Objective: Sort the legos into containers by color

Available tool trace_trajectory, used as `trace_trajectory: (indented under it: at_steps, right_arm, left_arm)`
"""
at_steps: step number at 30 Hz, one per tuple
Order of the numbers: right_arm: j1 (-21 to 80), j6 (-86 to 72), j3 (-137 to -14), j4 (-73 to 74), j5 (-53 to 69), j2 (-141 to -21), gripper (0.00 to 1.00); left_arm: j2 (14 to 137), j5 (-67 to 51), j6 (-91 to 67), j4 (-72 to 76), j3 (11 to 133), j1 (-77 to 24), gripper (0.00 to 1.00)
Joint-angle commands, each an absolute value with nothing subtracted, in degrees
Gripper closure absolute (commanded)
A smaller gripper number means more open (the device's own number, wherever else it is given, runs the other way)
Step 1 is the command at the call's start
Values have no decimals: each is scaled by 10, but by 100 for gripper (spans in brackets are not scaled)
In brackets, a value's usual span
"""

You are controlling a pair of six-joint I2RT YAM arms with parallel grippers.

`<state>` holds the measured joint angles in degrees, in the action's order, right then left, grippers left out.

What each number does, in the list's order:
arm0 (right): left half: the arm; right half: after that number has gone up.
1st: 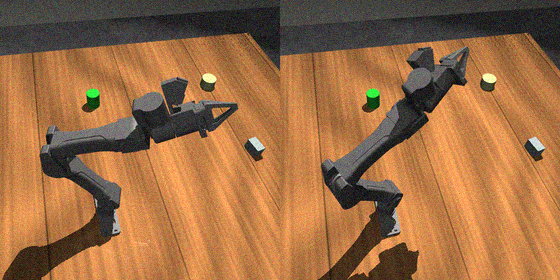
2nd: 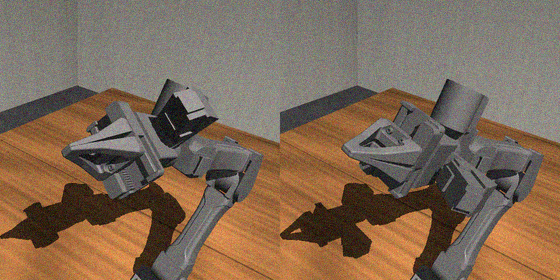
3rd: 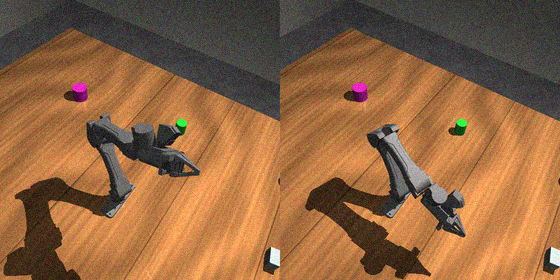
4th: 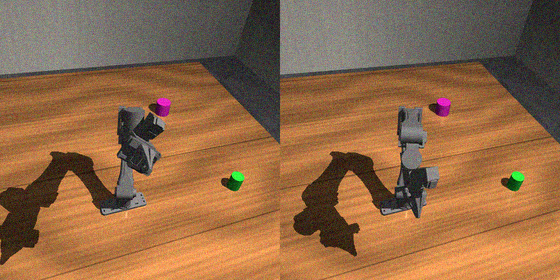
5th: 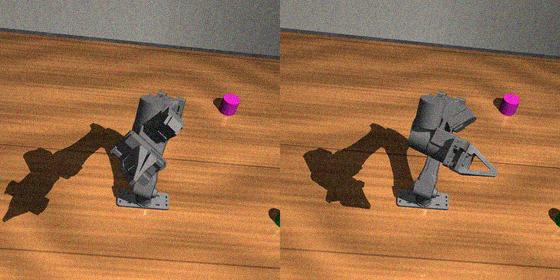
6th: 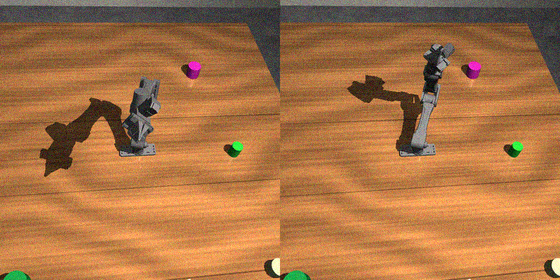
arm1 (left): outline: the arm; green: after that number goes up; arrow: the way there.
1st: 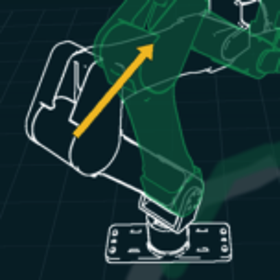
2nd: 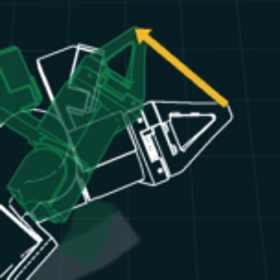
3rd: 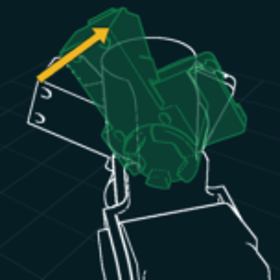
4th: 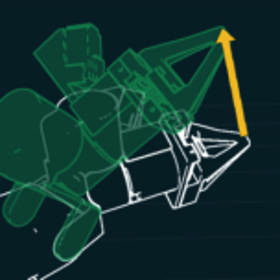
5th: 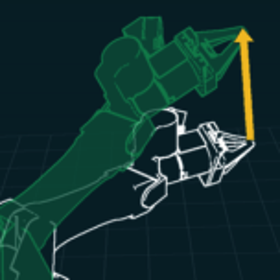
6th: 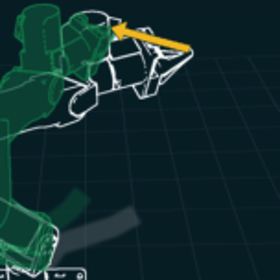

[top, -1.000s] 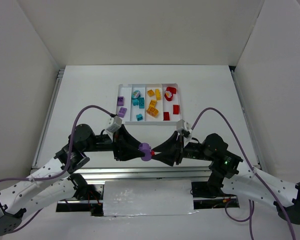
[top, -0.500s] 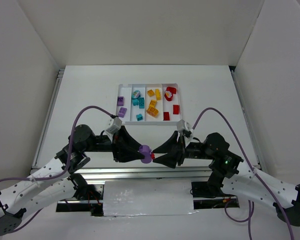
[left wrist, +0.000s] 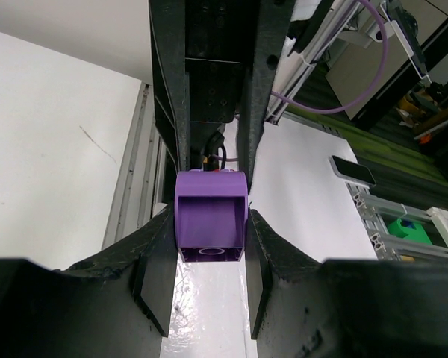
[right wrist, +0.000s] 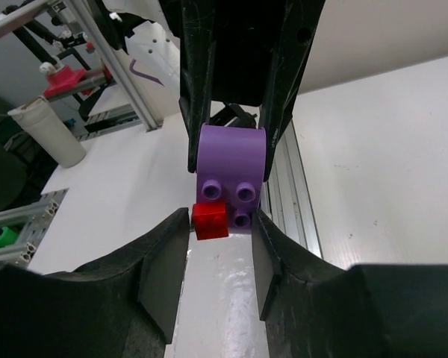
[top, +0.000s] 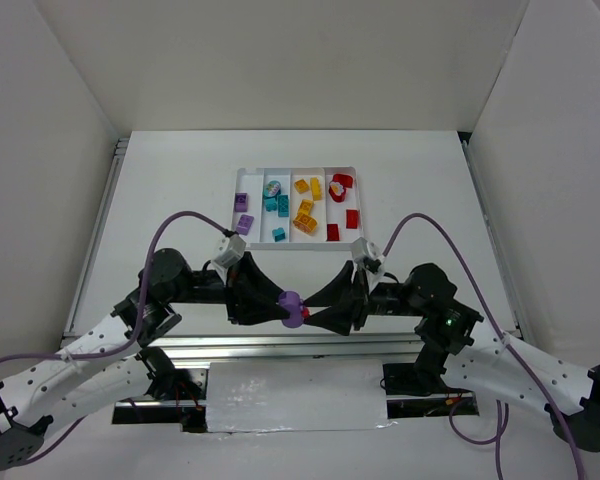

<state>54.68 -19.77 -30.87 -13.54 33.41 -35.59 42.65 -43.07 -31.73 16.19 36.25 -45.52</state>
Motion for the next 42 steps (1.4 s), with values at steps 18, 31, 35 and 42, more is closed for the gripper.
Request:
trace_trajectory:
  at_steps: [18,31,35,42]
  right_arm:
    - [474,-231,-282,-231,327,-381,100]
    - [356,-283,-294,-317,256,-580,100]
    - [316,-269,-312,-293,195,-648,100]
    - [275,-293,-309,-275,158,-670,100]
  left_arm:
    - [400,-318,-302,149,367,-457,100]
    - [529,-76,-304,149,412,-453,100]
    - [571,3,-287,134,429,-446,100]
    - [587,57,-301,52,471,-383,100]
